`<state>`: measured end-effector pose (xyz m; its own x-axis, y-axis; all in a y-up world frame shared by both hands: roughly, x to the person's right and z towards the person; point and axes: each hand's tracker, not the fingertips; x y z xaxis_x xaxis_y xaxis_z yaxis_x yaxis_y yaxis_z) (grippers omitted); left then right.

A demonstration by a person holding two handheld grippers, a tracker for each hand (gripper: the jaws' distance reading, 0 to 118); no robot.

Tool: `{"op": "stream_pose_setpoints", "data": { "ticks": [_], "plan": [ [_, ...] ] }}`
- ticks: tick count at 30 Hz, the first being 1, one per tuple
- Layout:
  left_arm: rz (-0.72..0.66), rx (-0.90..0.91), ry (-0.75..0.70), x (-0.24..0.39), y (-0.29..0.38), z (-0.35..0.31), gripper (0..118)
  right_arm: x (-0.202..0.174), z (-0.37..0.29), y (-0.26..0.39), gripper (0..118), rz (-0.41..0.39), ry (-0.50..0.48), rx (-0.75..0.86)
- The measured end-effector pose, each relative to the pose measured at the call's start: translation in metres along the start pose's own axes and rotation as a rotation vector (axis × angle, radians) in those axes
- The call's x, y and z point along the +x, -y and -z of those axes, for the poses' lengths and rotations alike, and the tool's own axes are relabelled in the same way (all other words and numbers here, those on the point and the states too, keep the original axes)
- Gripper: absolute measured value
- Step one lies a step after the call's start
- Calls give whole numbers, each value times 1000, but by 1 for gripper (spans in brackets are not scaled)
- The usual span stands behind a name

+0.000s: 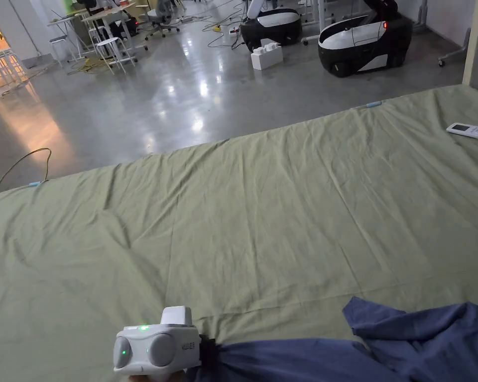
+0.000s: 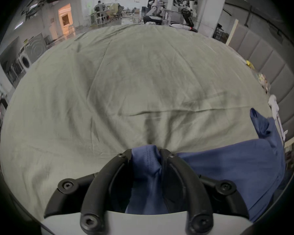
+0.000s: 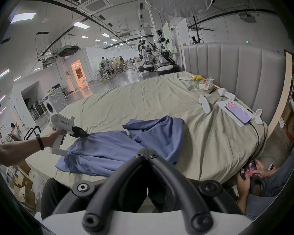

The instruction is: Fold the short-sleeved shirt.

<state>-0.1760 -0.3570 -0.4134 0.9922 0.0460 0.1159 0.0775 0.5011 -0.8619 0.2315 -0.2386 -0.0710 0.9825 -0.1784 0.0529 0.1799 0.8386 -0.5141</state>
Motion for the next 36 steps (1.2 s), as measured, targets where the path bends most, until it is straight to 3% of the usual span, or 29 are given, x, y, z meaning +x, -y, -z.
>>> {"op": "stream_pose_setpoints", "data": {
  "ticks": [3, 5, 8, 10, 11, 12, 13, 14, 15, 17, 21, 23, 26, 27, 31, 36],
  "plan": [
    [40, -14, -34, 11, -2, 2, 19, 9, 18, -13, 0, 17, -14, -10],
    [81, -19, -77, 22, -4, 0, 9, 13, 33, -31, 0, -24, 19, 10],
    [145, -25, -85, 33, 1, -7, 9, 27, 65, -59, 1, -68, 77, 8],
    [156, -52, -78, 35, 4, -6, 9, 45, 101, -71, 2, -33, 50, -22],
    [184, -75, -83, 37, 6, 0, 9, 54, 122, -79, 9, -13, 20, -44],
    [194, -81, -82, 37, 6, 4, 9, 65, 151, -83, 26, 6, -9, -92],
    [199, -98, -82, 37, 4, 7, 9, 71, 176, -87, 63, -18, 2, -138],
    [204, -118, -84, 39, -1, 8, 9, 79, 208, -94, 86, -60, 18, -211],
    [206, -135, -90, 40, -5, 12, 9, 85, 232, -95, 96, -83, 24, -251],
    [259, -165, -111, 44, -7, 14, 9, 99, 278, -92, 85, -92, 86, -326],
    [251, -175, -113, 44, -10, 14, 9, 115, 325, -78, 75, -123, 138, -469],
    [236, -171, -109, 41, -9, 16, 9, 114, 326, -69, 38, -120, 77, -496],
    [238, -156, -105, 40, -5, 13, 9, 97, 313, -62, 9, -212, 42, -436],
    [236, -148, -104, 40, -4, 14, 9, 97, 312, -62, 9, -166, 13, -444],
    [203, -74, -39, 25, 2, -6, 8, 93, 291, -74, 8, -125, 18, -363],
    [-15, 246, 122, -18, 15, -128, 7, 80, 210, -129, 8, -56, -80, -127]
  ]
}}
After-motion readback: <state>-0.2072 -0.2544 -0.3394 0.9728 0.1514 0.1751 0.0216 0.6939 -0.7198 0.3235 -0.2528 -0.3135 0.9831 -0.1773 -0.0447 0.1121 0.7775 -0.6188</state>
